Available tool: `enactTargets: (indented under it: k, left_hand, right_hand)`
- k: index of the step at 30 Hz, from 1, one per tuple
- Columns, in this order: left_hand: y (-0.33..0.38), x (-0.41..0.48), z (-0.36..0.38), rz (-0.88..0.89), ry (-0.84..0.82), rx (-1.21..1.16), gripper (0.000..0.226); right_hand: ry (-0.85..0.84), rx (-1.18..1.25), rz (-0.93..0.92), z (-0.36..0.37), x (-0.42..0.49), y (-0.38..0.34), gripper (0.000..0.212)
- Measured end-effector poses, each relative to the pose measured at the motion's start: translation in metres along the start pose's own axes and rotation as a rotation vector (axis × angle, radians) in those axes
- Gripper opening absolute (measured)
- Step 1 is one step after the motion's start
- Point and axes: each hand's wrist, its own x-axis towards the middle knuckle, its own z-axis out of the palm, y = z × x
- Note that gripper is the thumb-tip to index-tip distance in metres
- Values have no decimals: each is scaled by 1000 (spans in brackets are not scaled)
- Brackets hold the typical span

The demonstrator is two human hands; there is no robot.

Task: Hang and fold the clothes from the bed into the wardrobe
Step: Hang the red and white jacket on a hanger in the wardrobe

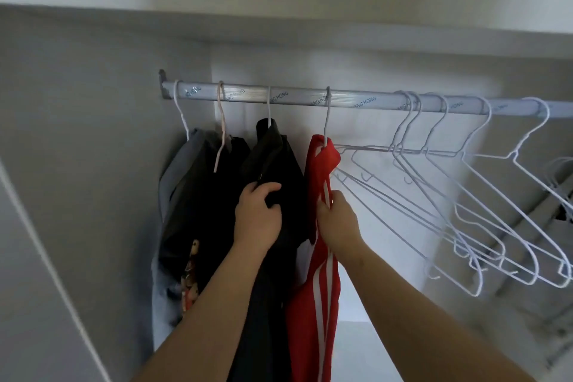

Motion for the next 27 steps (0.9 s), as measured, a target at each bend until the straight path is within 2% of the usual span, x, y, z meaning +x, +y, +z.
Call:
enactTargets:
  k: [3,7,9,13,16,22,25,27]
  left_hand:
    - [1,-25,4,28,33,55,36]
    - [6,-65,14,-1,88,97,32]
    - [9,-88,19,-27,92,125,31]
    - [11,-150,32,-64,74,152,31]
    - [15,-202,45,-142,-40,112,34]
    - [5,-287,64,-376,-328,17,23]
    - [-6,-326,73,-478,-429,-39,13]
    - [-10,-343,81,-522,-482,-69,15]
  right_hand:
    - [-36,45,11,-1,-28,14,19]
    - [-93,125,45,-9,-68,33,37]
    - [-112,141,79,-17,-90,43,39]
    - [-142,217,241,-40,-146,75,21]
    - [-162,264,353,-58,-193,101,12]
    - [-130,315,544,-86,-275,137,15]
    - [-71,362,637,-97,-318,152,15]
    - [-7,382,705,-105,-342,161,12]
